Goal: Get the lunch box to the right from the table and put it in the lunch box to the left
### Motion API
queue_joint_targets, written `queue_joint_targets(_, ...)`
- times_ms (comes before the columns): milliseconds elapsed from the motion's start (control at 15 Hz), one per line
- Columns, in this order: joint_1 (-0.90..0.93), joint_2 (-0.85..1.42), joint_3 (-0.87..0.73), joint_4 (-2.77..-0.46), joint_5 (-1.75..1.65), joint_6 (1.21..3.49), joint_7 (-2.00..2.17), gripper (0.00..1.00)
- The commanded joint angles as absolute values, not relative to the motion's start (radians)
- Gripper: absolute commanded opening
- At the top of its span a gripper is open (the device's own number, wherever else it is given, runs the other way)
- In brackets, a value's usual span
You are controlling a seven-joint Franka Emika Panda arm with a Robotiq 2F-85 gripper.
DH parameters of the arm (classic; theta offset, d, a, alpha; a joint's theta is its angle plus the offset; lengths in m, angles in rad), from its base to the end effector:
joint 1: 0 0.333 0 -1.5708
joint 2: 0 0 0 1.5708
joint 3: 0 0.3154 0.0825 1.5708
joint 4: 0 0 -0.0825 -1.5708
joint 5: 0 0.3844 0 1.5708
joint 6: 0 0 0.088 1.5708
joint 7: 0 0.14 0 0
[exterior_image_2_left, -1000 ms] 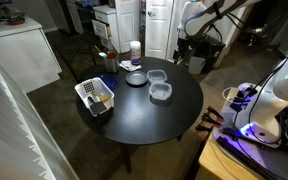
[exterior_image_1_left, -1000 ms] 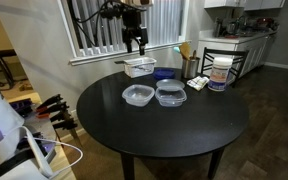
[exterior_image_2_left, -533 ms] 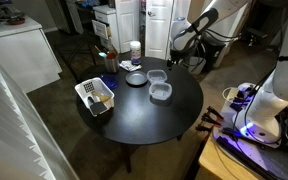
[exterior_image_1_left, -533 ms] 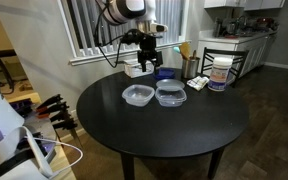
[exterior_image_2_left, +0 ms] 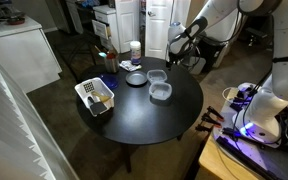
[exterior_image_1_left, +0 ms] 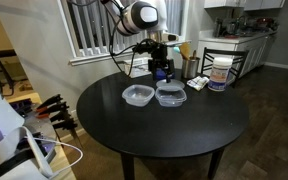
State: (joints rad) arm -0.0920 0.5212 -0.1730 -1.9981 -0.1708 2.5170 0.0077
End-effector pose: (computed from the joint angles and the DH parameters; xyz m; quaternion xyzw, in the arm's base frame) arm 0.5869 -0.1618 0.1658 0.9942 -0.0553 -0.0117 0.0920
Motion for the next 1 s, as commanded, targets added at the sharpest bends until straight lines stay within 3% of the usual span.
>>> queue_joint_targets(0,-0.18,0.591,-0.136,-1.882,-0.09,2.505,-0.06,1.0)
queue_joint_targets(400,-0.309,0.732,-0.023,-1.664,0.129,2.497,-0.128,1.0)
queue_joint_targets(933,-0.308,0.901,0.042,-1.498,0.299,2.519,-0.031,1.0)
